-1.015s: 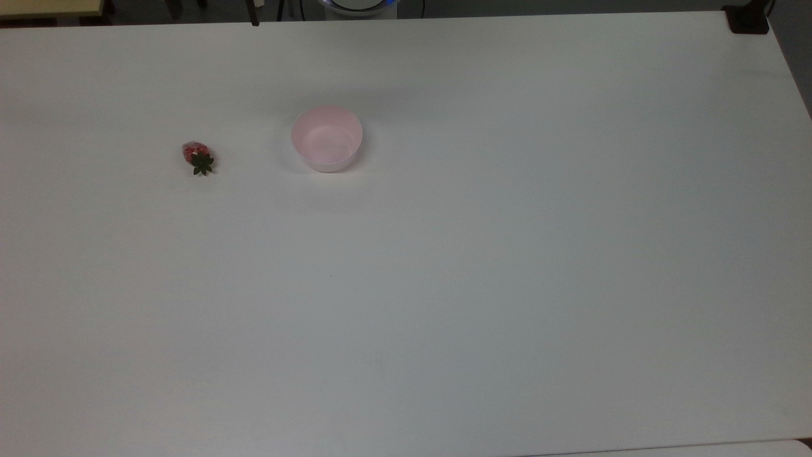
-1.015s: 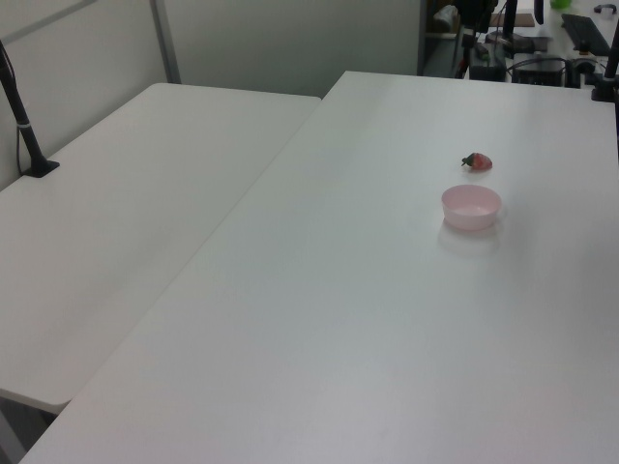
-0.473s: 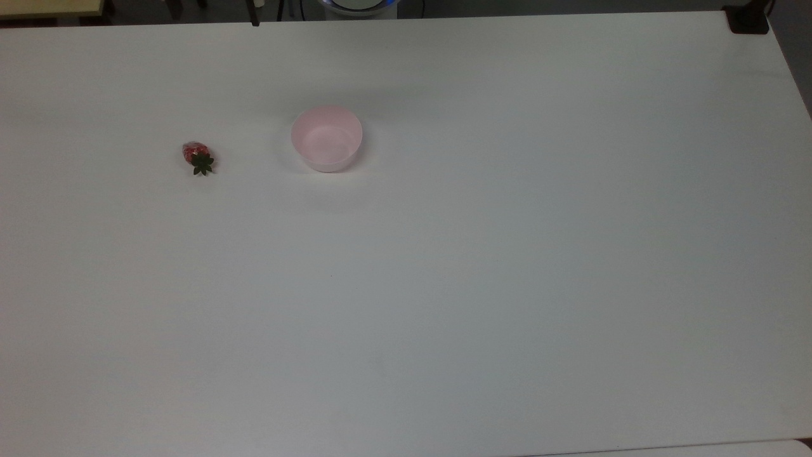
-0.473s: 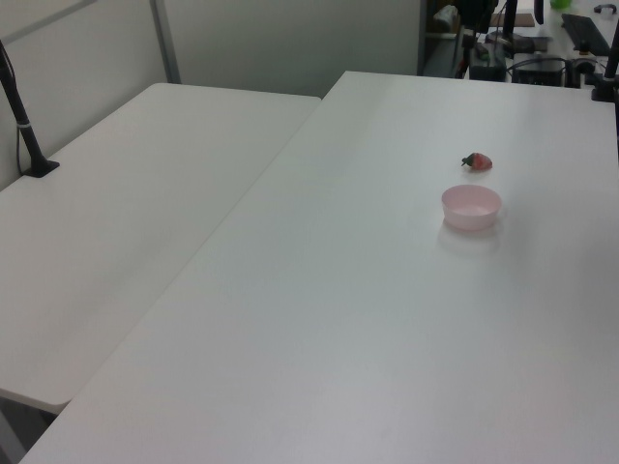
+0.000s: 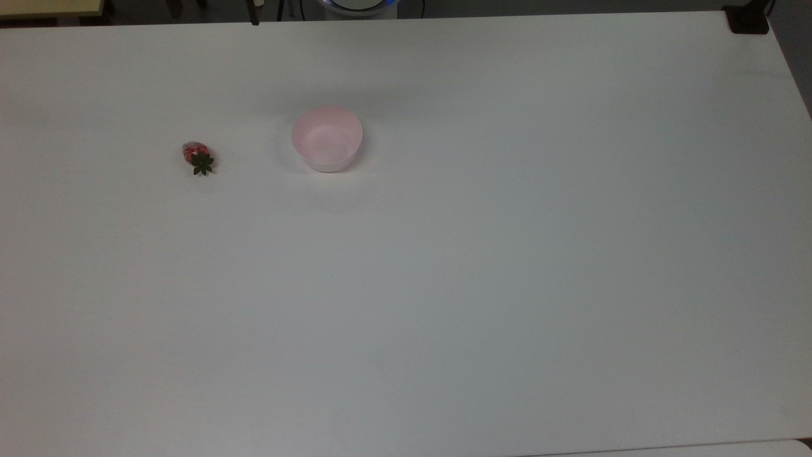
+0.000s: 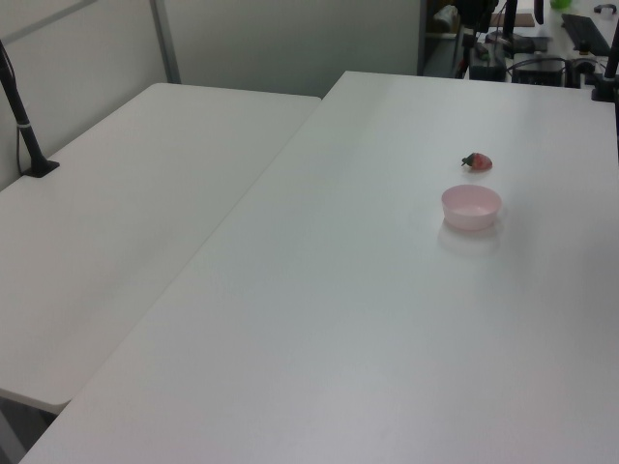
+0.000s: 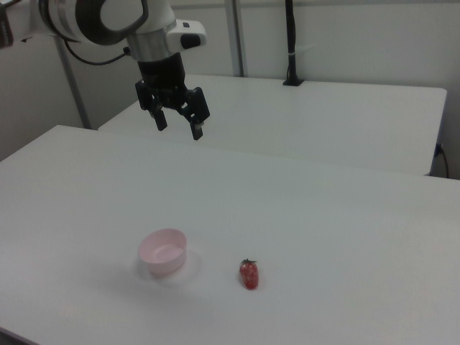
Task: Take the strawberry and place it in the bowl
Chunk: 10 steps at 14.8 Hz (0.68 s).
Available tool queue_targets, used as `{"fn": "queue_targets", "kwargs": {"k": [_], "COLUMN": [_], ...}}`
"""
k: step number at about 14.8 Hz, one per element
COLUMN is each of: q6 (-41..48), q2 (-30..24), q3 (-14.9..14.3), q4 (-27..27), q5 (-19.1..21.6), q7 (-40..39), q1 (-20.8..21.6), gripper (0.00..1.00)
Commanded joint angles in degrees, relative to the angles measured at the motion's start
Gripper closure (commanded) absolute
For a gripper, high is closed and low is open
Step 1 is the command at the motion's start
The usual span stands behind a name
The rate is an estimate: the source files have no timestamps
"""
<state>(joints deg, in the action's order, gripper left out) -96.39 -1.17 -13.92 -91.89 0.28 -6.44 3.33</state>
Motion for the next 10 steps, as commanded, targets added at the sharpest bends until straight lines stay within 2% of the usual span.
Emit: {"fn": "queue_targets", "kwargs": {"k": [1,10], "q6": [-0.90,-0.81], "q2": [-1.47,-1.82], "q3": [1.87,2.14], "q4": [-1.19,-1.19], "q5": [0.60,0.68], "q7": [0.02,0.02], "q1": [-1.56,-1.57], "gripper": [0.00,0.00]}}
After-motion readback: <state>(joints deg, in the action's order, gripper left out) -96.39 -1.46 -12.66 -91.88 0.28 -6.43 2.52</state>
